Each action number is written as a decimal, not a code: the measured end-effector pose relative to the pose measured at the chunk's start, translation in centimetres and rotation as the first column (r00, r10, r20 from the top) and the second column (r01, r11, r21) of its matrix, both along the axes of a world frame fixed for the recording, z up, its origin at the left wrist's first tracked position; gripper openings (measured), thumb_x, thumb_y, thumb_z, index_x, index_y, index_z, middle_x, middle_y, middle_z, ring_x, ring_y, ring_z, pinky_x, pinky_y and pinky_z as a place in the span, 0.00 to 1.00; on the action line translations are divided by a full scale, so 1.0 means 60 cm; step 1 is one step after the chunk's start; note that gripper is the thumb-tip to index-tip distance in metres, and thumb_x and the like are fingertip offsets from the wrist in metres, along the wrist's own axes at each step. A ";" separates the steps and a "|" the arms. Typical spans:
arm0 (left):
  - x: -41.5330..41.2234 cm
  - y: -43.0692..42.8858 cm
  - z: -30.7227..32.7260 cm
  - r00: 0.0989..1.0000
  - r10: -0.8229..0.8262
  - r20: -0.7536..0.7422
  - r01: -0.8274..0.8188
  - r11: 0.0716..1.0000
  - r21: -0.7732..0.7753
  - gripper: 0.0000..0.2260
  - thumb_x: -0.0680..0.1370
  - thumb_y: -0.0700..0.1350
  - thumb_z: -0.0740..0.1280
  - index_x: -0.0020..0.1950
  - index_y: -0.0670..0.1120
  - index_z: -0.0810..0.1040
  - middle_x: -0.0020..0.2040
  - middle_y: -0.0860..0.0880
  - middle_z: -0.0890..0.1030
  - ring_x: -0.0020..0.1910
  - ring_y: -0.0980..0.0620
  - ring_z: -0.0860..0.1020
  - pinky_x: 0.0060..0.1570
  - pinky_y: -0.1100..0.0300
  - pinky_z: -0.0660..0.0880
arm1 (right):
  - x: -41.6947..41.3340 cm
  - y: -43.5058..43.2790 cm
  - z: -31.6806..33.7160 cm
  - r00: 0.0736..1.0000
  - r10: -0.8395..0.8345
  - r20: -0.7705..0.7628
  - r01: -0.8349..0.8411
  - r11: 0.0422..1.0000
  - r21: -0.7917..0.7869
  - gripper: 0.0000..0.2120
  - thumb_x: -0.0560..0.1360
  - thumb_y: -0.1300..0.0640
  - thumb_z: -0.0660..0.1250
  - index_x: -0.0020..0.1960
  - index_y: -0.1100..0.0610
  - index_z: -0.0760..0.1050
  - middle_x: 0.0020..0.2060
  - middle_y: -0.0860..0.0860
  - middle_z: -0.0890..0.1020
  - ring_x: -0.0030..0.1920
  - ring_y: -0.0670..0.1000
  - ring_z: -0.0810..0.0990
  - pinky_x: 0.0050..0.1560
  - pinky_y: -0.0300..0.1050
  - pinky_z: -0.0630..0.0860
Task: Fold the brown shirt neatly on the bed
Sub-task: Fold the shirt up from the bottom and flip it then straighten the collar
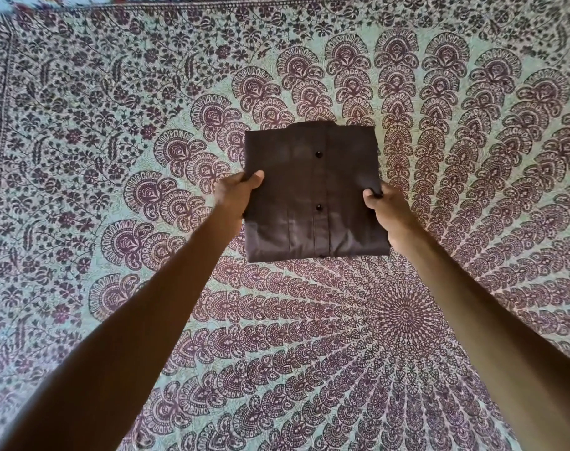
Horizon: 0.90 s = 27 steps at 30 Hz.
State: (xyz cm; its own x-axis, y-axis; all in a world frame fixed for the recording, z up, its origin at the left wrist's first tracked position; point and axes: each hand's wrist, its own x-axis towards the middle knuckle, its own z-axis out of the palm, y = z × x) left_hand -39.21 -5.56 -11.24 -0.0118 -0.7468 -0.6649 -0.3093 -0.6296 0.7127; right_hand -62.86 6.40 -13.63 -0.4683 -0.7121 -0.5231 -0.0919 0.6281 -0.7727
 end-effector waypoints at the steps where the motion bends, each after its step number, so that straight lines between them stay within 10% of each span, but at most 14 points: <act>1: -0.001 0.007 -0.004 0.999 0.038 0.018 -0.037 0.999 -0.031 0.10 0.76 0.48 0.70 0.54 0.45 0.81 0.42 0.51 0.81 0.38 0.57 0.79 0.29 0.65 0.77 | 0.001 0.002 0.000 1.000 -0.006 0.012 0.007 1.000 -0.017 0.13 0.80 0.64 0.61 0.63 0.58 0.76 0.52 0.51 0.80 0.54 0.52 0.77 0.55 0.40 0.74; 3: 0.000 0.019 -0.017 0.992 0.037 0.118 -0.026 0.995 -0.095 0.09 0.76 0.48 0.69 0.52 0.44 0.81 0.43 0.49 0.81 0.41 0.52 0.79 0.33 0.63 0.75 | 0.007 0.006 0.004 0.997 0.016 -0.074 -0.017 1.000 -0.005 0.13 0.80 0.63 0.60 0.63 0.61 0.75 0.51 0.51 0.78 0.52 0.51 0.76 0.43 0.28 0.70; 6: 0.003 0.023 -0.030 0.920 -0.084 0.382 0.143 0.981 -0.129 0.14 0.77 0.51 0.67 0.55 0.42 0.79 0.47 0.47 0.80 0.47 0.48 0.77 0.40 0.61 0.70 | 0.016 0.014 -0.004 0.958 0.054 -0.281 -0.050 0.999 0.022 0.10 0.80 0.59 0.61 0.58 0.62 0.76 0.49 0.55 0.79 0.49 0.55 0.77 0.40 0.38 0.65; 11: -0.005 0.039 -0.029 0.916 0.058 0.396 0.039 0.972 -0.232 0.15 0.77 0.48 0.68 0.58 0.41 0.74 0.54 0.44 0.77 0.53 0.44 0.77 0.49 0.56 0.73 | 0.037 0.023 -0.008 0.876 0.018 -0.482 0.018 0.997 0.070 0.11 0.81 0.54 0.59 0.57 0.60 0.73 0.48 0.58 0.82 0.46 0.57 0.80 0.40 0.44 0.66; 17: -0.027 0.094 -0.035 0.677 -0.067 0.733 0.637 0.552 -0.538 0.26 0.79 0.54 0.61 0.75 0.46 0.60 0.75 0.42 0.60 0.74 0.44 0.60 0.71 0.49 0.57 | 0.054 0.025 0.003 0.498 0.078 -0.864 -0.130 0.991 0.015 0.24 0.80 0.46 0.59 0.72 0.54 0.65 0.68 0.57 0.70 0.67 0.57 0.69 0.64 0.54 0.68; 21: -0.046 0.098 -0.078 0.553 -0.228 0.802 0.775 0.493 -0.394 0.32 0.80 0.63 0.53 0.79 0.48 0.52 0.80 0.47 0.50 0.79 0.47 0.48 0.75 0.44 0.50 | 0.073 -0.004 -0.026 0.400 0.418 -0.816 -0.429 0.872 0.236 0.31 0.80 0.36 0.48 0.79 0.48 0.53 0.79 0.53 0.51 0.78 0.59 0.49 0.74 0.63 0.51; 27: -0.052 0.076 -0.104 0.505 -0.270 0.820 0.772 0.566 -0.290 0.34 0.78 0.67 0.50 0.79 0.52 0.49 0.80 0.50 0.49 0.79 0.48 0.47 0.75 0.42 0.48 | 0.061 -0.010 -0.067 0.441 0.494 -0.749 -0.411 0.853 0.320 0.33 0.78 0.32 0.42 0.79 0.45 0.45 0.79 0.50 0.46 0.79 0.56 0.44 0.75 0.66 0.48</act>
